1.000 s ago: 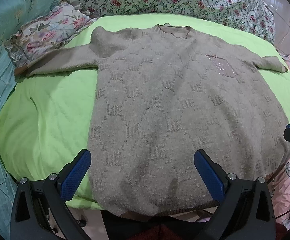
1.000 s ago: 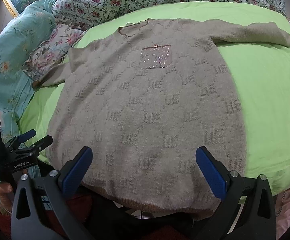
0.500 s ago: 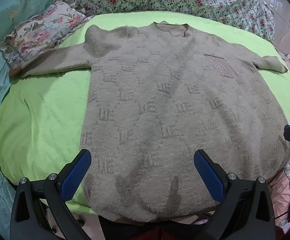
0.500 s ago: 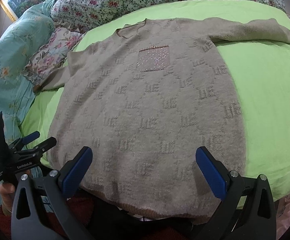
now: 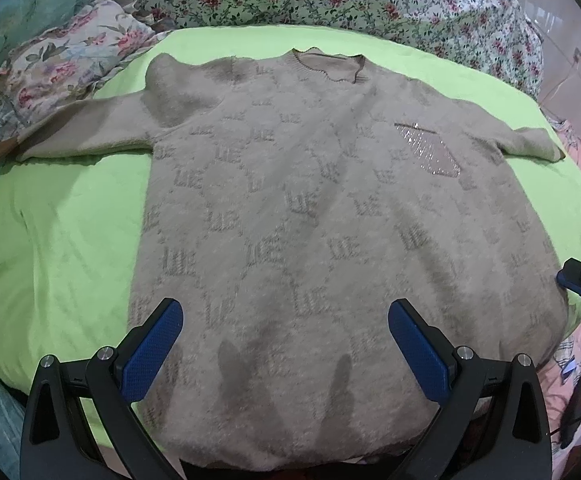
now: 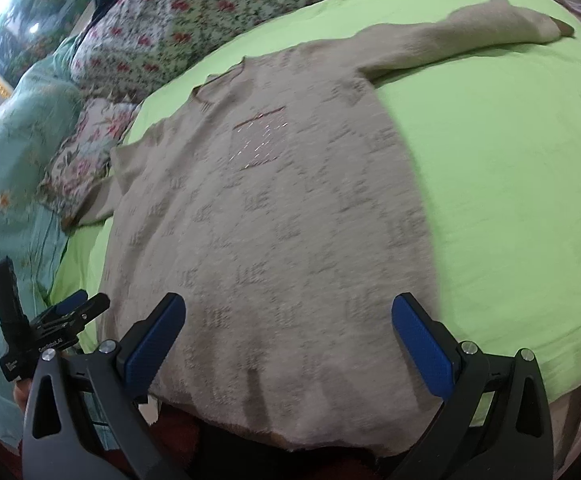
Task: Fold small clothes
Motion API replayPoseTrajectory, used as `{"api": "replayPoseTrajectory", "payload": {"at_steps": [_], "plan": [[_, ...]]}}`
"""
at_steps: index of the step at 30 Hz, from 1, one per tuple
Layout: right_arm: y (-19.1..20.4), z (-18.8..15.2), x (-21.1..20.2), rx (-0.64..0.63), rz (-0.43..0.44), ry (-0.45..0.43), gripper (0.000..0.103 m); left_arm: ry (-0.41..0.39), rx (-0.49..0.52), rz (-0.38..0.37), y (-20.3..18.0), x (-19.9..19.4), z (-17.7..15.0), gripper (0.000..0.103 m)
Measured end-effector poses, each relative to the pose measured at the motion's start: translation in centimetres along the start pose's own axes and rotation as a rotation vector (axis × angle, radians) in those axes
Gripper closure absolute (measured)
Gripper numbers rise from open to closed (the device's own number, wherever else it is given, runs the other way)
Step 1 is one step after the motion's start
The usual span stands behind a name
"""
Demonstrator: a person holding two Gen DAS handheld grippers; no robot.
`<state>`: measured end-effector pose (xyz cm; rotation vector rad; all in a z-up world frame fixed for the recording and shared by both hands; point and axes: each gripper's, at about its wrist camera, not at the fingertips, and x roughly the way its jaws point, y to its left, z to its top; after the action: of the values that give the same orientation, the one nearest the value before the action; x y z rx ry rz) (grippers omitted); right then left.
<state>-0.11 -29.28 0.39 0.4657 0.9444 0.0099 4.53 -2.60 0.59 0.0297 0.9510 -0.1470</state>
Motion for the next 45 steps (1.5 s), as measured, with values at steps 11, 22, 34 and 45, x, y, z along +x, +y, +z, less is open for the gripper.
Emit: {"api": "replayPoseTrajectory", "payload": {"at_steps": [11,22,34,45], "plan": [[-11.5,8.1,-5.9,0.191,-0.100,-0.239,0.018,0.021,0.004,0.014,-0.3,1.5,1.7,0.000],[-28.0,20.7,-5.8,0.536,-0.182,-0.376,0.053,0.068,0.013,0.032,-1.3,3.6,2.5,0.000],[-29.3,24.9,-3.7,0.534,-0.219,-0.386,0.094,0.127,0.004,-0.012,-3.0,6.3,4.1,0.000],[-7.9,24.2,0.0,0.234,0.063,-0.243,0.095,0.092,-0.058,-0.049,-0.5,5.3,3.5,0.000]]}}
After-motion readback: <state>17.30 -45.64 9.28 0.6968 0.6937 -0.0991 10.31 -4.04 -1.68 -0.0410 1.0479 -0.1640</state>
